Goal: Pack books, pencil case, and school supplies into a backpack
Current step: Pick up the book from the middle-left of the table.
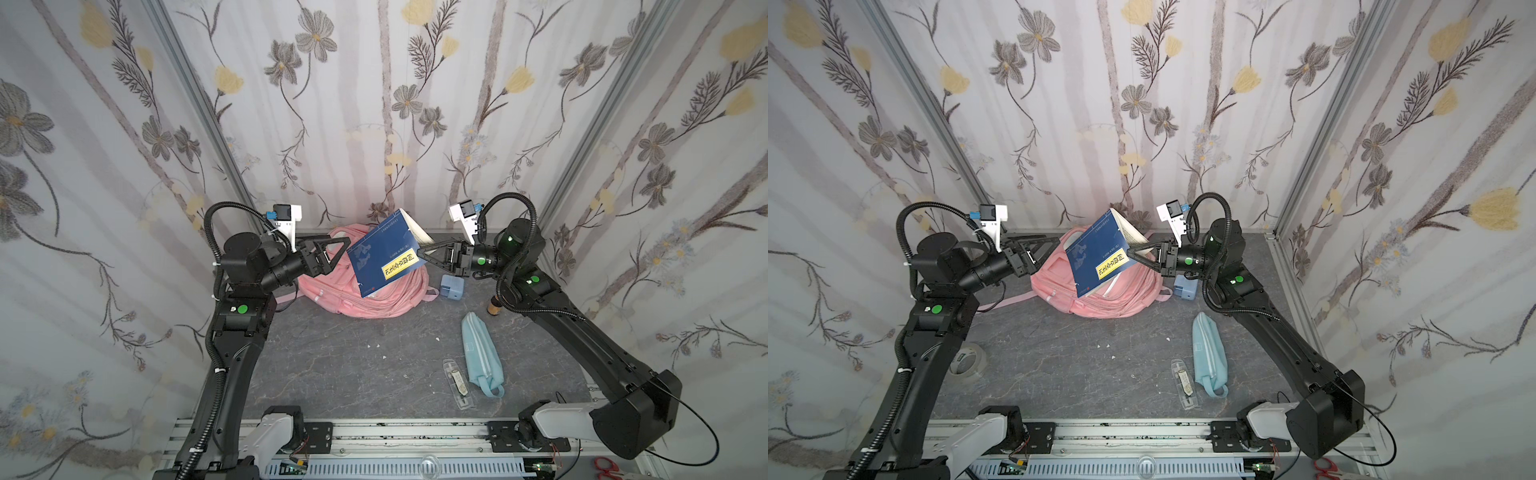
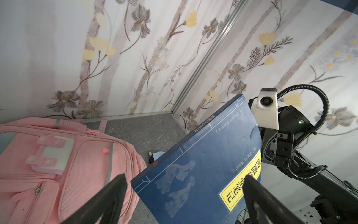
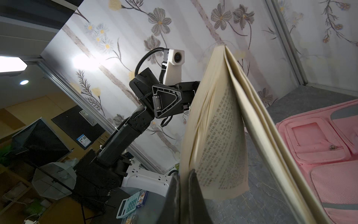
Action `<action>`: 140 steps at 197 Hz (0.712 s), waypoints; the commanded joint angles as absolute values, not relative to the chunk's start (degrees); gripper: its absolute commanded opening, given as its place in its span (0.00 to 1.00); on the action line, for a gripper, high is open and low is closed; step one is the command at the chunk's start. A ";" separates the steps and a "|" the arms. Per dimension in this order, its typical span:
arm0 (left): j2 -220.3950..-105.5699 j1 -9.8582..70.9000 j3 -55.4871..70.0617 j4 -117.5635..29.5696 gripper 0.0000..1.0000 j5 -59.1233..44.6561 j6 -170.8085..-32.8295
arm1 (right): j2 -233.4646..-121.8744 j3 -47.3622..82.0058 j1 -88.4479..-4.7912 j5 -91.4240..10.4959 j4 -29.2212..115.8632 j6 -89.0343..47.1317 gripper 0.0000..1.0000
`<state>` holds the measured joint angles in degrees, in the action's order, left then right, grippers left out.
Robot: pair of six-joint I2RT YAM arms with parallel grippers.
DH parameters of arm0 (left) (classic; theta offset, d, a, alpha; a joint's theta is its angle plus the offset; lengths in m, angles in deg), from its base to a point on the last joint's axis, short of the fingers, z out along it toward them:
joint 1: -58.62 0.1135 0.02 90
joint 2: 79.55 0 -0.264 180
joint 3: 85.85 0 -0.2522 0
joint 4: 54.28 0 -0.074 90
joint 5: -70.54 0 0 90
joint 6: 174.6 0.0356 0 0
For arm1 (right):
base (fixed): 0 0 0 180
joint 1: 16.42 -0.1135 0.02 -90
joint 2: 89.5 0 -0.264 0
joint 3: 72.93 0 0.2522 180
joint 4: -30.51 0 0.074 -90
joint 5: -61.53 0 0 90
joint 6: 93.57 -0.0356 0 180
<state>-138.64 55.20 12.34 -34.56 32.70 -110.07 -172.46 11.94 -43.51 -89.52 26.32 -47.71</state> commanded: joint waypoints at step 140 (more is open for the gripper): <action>-143.13 43.95 5.05 -45.40 0.64 58.26 -112.65 | -163.28 11.33 -43.27 -94.51 15.93 -54.59 0.00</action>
